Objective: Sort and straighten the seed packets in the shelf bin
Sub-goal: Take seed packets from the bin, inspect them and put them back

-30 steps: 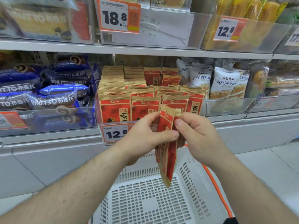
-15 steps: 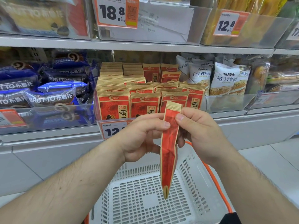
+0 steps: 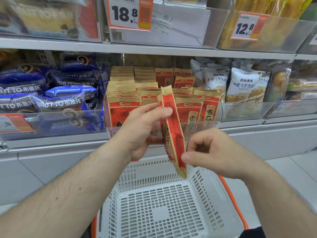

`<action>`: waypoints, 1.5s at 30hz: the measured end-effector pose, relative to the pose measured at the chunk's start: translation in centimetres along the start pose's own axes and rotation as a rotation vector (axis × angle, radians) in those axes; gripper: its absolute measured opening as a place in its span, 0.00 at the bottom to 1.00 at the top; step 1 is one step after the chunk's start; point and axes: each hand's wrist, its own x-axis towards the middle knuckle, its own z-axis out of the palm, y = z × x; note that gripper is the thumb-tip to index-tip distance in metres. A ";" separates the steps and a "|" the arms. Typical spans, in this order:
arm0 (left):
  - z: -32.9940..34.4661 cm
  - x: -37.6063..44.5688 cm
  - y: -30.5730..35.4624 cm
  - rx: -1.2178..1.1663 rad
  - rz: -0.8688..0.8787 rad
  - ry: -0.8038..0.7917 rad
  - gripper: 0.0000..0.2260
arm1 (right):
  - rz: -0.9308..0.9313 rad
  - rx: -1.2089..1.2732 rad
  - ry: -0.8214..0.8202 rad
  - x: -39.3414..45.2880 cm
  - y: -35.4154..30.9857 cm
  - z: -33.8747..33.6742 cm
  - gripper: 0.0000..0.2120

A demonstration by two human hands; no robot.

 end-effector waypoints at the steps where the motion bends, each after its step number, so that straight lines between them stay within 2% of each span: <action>1: 0.0 0.0 0.0 -0.008 0.001 0.016 0.06 | 0.006 -0.053 -0.029 -0.1 0.0 0.1 0.20; 8: 0.1 0.2 -0.3 -0.005 0.010 0.038 0.05 | 0.035 -0.062 -0.113 -0.1 0.0 0.3 0.12; 16: 0.2 0.2 -0.6 -0.024 -0.018 0.000 0.04 | 0.058 0.074 -0.215 -0.2 0.3 -0.3 0.11; 20: 0.2 0.3 -0.7 -0.036 -0.018 -0.012 0.05 | 0.045 0.084 -0.226 -0.1 0.4 -0.3 0.13; 24: -0.1 0.4 -0.8 -0.026 -0.020 -0.038 0.14 | 0.039 0.081 -0.229 -0.1 0.8 -0.2 0.14; 26: -0.4 0.5 -0.8 -0.040 -0.009 -0.071 0.11 | 0.031 0.043 -0.204 -0.1 0.8 -0.1 0.14; 28: -0.6 0.5 -0.9 -0.058 -0.001 -0.131 0.08 | 0.008 0.007 -0.154 -0.1 0.8 -0.2 0.20; 31: -0.6 0.2 -1.0 -0.101 0.010 -0.246 0.10 | 0.039 0.141 -0.008 0.2 1.3 -0.5 0.28; 34: -0.7 0.1 -1.0 -0.160 0.012 -0.314 0.15 | 0.118 0.412 0.101 0.7 1.8 -0.1 0.29; 37: -0.7 0.2 -1.1 -0.241 0.000 -0.345 0.24 | 0.183 0.700 -0.038 0.8 2.0 0.5 0.41; 38: -0.8 0.2 -1.1 -0.260 -0.008 -0.352 0.26 | 0.194 0.746 -0.078 0.8 1.9 0.7 0.42; 42: -0.8 0.4 -1.3 -0.269 -0.035 -0.312 0.29 | 0.204 0.761 -0.079 0.9 1.4 1.4 0.28; 45: -0.6 0.3 -1.3 -0.295 -0.053 -0.206 0.19 | 0.199 0.729 -0.032 0.9 1.2 1.5 0.21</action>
